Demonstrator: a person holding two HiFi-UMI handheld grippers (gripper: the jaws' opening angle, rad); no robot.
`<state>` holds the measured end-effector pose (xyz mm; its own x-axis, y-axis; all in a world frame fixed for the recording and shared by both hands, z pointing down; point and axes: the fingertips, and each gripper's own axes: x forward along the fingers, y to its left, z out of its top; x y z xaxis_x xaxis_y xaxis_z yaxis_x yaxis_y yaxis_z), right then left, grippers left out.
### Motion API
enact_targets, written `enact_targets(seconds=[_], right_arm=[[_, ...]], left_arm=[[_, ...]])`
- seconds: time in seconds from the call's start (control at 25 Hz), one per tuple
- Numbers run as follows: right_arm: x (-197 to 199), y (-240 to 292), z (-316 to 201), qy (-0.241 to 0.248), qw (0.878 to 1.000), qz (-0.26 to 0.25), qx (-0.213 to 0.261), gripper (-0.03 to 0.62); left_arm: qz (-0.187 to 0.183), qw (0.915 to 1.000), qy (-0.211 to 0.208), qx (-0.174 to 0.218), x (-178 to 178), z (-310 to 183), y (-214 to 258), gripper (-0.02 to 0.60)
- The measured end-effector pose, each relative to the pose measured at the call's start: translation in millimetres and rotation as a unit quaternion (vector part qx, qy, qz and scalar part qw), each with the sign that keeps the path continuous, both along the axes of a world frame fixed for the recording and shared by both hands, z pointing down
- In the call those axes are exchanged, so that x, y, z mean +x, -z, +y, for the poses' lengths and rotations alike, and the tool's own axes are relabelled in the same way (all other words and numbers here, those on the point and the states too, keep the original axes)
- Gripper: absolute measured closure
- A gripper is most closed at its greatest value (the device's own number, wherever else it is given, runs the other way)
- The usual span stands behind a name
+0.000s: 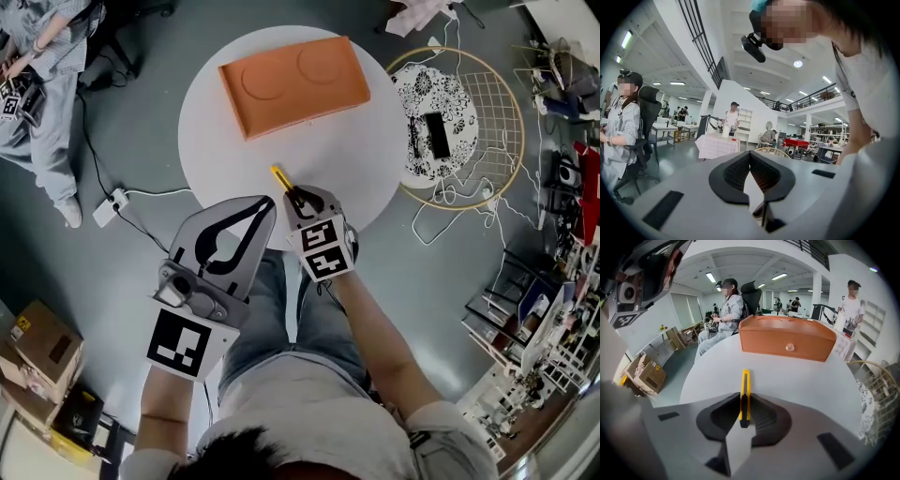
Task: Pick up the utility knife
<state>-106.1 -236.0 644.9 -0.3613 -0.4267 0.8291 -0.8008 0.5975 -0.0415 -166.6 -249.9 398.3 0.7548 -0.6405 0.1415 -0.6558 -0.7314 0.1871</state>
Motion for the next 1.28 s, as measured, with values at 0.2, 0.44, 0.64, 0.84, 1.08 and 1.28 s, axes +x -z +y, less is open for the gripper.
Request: enact_targets(seconds=[0.2, 0.44, 0.64, 0.84, 1.08, 1.28], right_arm=[[2.5, 2.8, 0.9, 0.003, 1.0, -0.005, 0.0, 0.526], [-6.9, 36.9, -2.5, 0.002, 0.998, -0.055, 0.032, 0.526], [-4.1, 90.9, -5.8, 0.008, 0.992, -0.1, 0.077, 0.526], [6.6, 156.3, -2.6, 0.021, 0.982, -0.139, 0.124, 0.526], [25.3, 232.3, 8.1, 0.052, 0.965, -0.18, 0.185, 0.526], [45.2, 287.7, 27.2, 0.078, 0.946, -0.217, 0.227, 0.526]], left_arm=[[-0.003, 1.0, 0.0, 0.006, 3.8, 2.7, 6.0, 0.571], [-0.01, 0.9998, 0.012, 0.011, 0.2, 4.6, 11.2, 0.571], [-0.012, 0.9996, 0.013, 0.024, 13.8, 11.4, 24.7, 0.571], [-0.007, 0.9989, 0.024, 0.04, 30.8, 19.0, 46.6, 0.571], [-0.005, 0.9968, 0.05, 0.062, 50.7, 32.3, 73.4, 0.571], [-0.005, 0.9941, 0.076, 0.077, 66.8, 48.0, 92.4, 0.571]])
